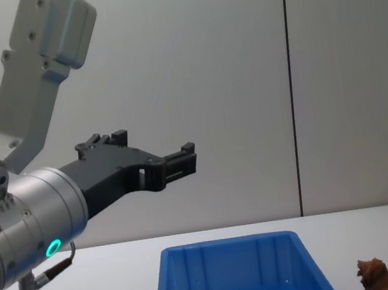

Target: Pick up the two dolls from the table and place them into the box.

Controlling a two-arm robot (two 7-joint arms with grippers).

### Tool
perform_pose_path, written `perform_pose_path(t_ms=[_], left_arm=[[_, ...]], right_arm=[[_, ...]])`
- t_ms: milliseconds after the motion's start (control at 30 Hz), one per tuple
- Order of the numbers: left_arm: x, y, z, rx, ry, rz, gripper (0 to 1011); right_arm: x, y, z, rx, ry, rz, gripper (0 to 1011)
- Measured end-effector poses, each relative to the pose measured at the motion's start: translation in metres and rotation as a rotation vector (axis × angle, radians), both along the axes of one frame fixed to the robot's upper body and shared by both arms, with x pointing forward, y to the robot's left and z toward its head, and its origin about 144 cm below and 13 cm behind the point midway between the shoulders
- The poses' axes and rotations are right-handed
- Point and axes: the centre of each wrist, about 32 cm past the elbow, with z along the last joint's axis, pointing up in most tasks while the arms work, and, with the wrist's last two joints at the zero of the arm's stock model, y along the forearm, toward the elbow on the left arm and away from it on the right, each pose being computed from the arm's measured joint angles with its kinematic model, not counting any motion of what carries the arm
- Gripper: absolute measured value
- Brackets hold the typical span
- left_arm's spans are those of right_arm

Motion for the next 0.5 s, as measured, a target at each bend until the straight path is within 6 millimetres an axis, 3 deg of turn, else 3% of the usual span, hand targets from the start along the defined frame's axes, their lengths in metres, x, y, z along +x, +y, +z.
perform_pose_path(t_ms=[500], left_arm=[[0.000, 0.000, 0.000, 0.000, 0.000, 0.000, 1001]], right_arm=[[0.009, 0.004, -0.019, -0.010, 0.087, 0.030, 1001]])
